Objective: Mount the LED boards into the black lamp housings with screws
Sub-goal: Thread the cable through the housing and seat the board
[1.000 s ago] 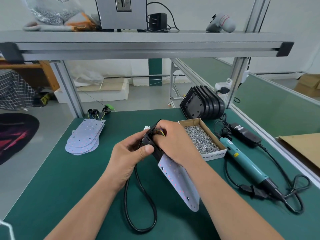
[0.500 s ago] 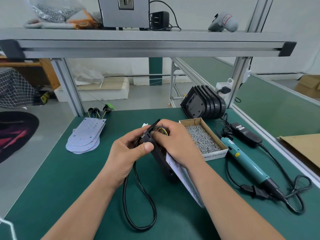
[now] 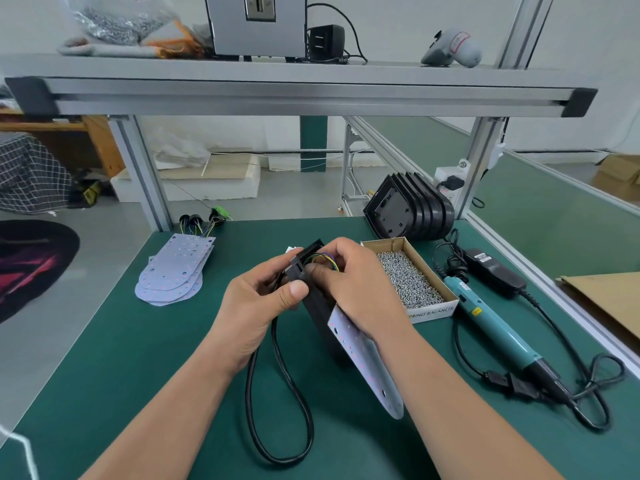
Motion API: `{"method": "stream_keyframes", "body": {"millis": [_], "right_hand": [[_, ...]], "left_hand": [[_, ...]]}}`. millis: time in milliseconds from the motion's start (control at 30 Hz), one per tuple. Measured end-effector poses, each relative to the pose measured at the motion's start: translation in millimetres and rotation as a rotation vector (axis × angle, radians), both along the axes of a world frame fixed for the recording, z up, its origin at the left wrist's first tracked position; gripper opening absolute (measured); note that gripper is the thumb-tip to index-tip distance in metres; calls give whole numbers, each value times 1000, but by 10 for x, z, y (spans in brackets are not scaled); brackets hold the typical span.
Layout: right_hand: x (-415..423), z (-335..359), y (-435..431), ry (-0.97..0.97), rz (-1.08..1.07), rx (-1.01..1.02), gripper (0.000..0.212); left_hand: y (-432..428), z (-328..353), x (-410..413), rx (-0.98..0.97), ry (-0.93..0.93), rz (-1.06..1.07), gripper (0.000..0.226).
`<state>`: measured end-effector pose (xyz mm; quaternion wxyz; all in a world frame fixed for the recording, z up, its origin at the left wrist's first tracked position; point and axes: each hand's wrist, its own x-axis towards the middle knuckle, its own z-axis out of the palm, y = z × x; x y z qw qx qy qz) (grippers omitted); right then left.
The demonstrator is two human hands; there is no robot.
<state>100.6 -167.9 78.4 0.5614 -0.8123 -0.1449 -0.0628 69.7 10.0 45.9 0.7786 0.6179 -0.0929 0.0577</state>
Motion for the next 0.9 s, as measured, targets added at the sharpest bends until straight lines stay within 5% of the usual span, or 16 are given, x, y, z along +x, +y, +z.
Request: {"method": "stream_keyframes", "body": {"millis": [133, 267, 600, 800, 900], "right_hand": [[-27, -8, 8, -31, 21, 38, 22], [-35, 38, 13, -4, 121, 70, 14], [-88, 37, -66, 136, 311, 18, 33], [-73, -66, -109, 150, 181, 143, 28], [-104, -53, -78, -22, 55, -88, 44]], "left_hand": [[-7, 12, -9, 0, -5, -27, 58], [-15, 9, -1, 23, -17, -35, 56], [76, -121, 117, 68, -8, -29, 80], [39, -216, 174, -133, 63, -55, 56], [40, -190, 208, -96, 59, -39, 40]]}}
